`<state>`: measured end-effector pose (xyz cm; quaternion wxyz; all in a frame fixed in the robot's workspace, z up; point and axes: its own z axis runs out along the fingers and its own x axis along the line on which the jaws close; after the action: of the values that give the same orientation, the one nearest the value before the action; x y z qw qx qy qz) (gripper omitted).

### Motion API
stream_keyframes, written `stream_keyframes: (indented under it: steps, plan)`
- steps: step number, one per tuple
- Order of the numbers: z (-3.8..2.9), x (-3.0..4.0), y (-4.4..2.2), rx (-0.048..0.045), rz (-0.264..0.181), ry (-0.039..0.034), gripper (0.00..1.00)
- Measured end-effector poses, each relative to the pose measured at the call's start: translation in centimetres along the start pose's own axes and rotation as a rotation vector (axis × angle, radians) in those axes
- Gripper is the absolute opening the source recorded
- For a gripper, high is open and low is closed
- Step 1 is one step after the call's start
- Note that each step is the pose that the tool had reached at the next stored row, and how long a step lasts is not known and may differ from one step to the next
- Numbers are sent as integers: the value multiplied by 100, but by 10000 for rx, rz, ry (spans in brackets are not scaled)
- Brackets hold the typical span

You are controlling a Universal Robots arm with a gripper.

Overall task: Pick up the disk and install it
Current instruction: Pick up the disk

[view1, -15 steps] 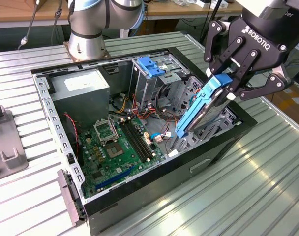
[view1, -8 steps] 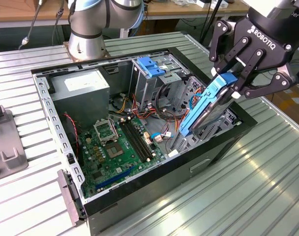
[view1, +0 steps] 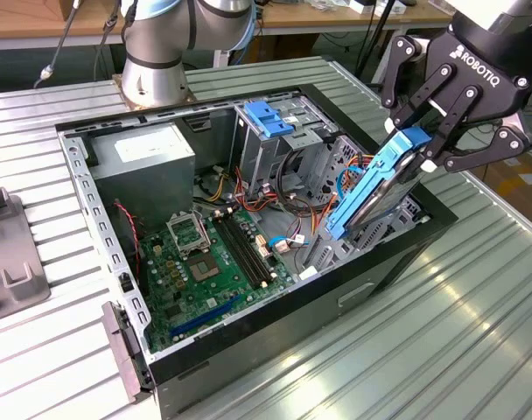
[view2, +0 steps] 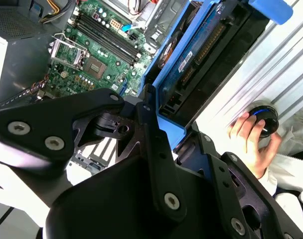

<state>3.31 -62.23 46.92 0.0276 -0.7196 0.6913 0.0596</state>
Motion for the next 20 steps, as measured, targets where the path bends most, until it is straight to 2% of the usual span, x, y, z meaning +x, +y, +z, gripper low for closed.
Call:
stream_keyframes:
  steps: [2, 12, 17, 20]
  plan:
    - [-1, 2, -58, 0, 1, 0, 37]
    - [18, -4, -258, 3, 22, -1, 37]
    - [43, -97, -287, 6, 49, 1, 37]
    - [59, -114, -300, 19, 150, -6, 37]
